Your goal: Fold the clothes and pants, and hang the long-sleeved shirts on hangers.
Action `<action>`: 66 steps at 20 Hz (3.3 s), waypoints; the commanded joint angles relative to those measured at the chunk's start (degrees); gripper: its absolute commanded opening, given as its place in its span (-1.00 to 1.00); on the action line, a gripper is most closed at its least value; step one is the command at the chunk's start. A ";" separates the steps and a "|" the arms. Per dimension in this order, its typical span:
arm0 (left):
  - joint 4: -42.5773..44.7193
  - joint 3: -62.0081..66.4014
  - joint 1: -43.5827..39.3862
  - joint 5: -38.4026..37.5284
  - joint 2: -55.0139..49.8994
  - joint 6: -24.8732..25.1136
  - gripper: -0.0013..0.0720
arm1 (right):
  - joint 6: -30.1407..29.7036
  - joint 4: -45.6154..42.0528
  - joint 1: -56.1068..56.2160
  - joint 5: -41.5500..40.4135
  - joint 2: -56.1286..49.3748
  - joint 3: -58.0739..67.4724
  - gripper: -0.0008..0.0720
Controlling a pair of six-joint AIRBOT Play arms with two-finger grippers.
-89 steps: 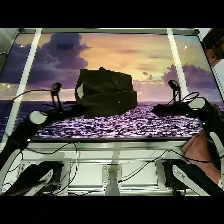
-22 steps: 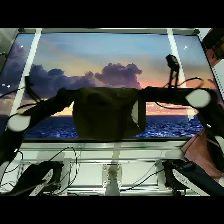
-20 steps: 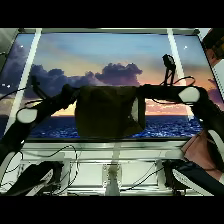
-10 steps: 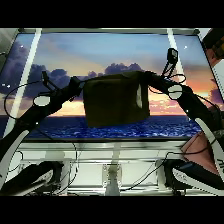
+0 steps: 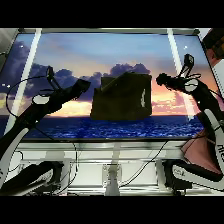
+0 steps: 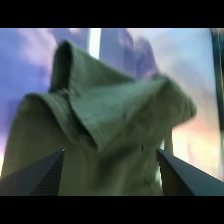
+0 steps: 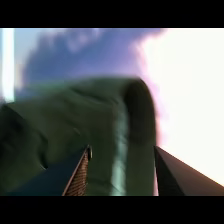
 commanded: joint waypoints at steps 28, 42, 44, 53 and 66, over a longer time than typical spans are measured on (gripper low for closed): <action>17.00 0.04 0.57 -10.73 -0.02 4.26 0.82 | -19.52 7.13 -0.55 25.94 -21.05 31.52 -0.88; 17.00 0.04 0.57 -10.71 -0.02 4.26 0.82 | -23.69 19.74 -2.32 28.94 -32.81 28.04 0.11; 17.00 0.04 0.57 -10.71 -0.02 4.26 0.82 | -25.09 25.51 -2.27 26.99 -34.77 28.04 0.10; 17.00 0.04 0.57 -10.69 -0.02 4.28 0.82 | -29.62 29.42 -2.29 28.13 -34.99 28.28 -0.88; 16.79 0.04 -4.26 -12.70 -0.02 4.24 0.82 | -14.08 -0.26 -9.75 31.17 -25.11 36.39 -0.88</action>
